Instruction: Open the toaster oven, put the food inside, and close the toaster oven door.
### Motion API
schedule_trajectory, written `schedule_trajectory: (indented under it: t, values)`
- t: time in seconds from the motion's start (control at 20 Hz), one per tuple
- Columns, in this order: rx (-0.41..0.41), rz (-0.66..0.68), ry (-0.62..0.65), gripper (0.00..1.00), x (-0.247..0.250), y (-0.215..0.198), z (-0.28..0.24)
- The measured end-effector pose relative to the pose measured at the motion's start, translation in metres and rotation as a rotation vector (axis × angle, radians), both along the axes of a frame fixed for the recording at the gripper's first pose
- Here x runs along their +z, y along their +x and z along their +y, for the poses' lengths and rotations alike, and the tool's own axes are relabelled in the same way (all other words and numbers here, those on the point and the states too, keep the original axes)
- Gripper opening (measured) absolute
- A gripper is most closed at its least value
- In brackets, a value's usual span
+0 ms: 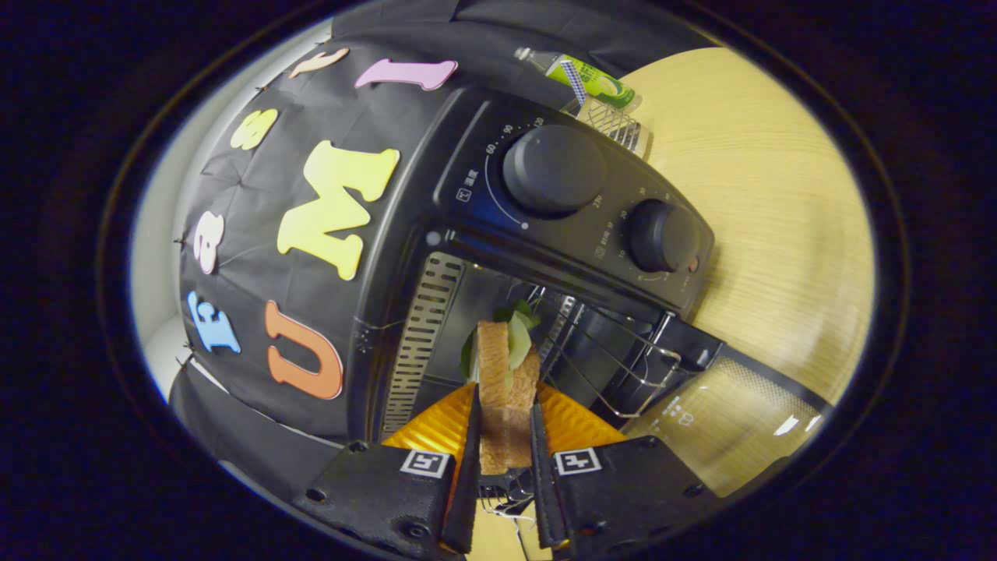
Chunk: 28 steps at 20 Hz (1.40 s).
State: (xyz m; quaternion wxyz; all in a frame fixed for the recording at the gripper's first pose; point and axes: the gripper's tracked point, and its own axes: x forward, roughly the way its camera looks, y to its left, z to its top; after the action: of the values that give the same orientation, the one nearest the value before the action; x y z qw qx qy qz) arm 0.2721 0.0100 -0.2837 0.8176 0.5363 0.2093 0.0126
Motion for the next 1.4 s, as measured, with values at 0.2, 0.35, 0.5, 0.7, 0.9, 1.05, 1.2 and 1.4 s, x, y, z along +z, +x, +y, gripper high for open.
schedule_trajectory:
  t: [0.2, 0.35, 0.5, 0.7, 0.9, 1.05, 1.2, 1.4]
  values:
    - [0.050, -0.002, -0.016, 0.38, -0.003, 0.012, -0.003]
    - [0.080, -0.007, -0.090, 0.45, -0.003, 0.020, 0.002]
    - [0.100, -0.005, -0.212, 0.49, -0.006, 0.023, 0.008]
    - [0.178, -0.028, -0.444, 0.71, -0.006, 0.015, 0.017]
    - [0.225, -0.045, -0.753, 0.92, -0.016, 0.014, 0.027]
    - [0.282, -0.016, -0.882, 1.00, -0.024, 0.011, 0.027]
    - [0.362, 0.007, -0.973, 1.00, -0.030, 0.004, 0.039]
    - [0.380, 0.041, -0.972, 1.00, -0.036, 0.000, 0.042]
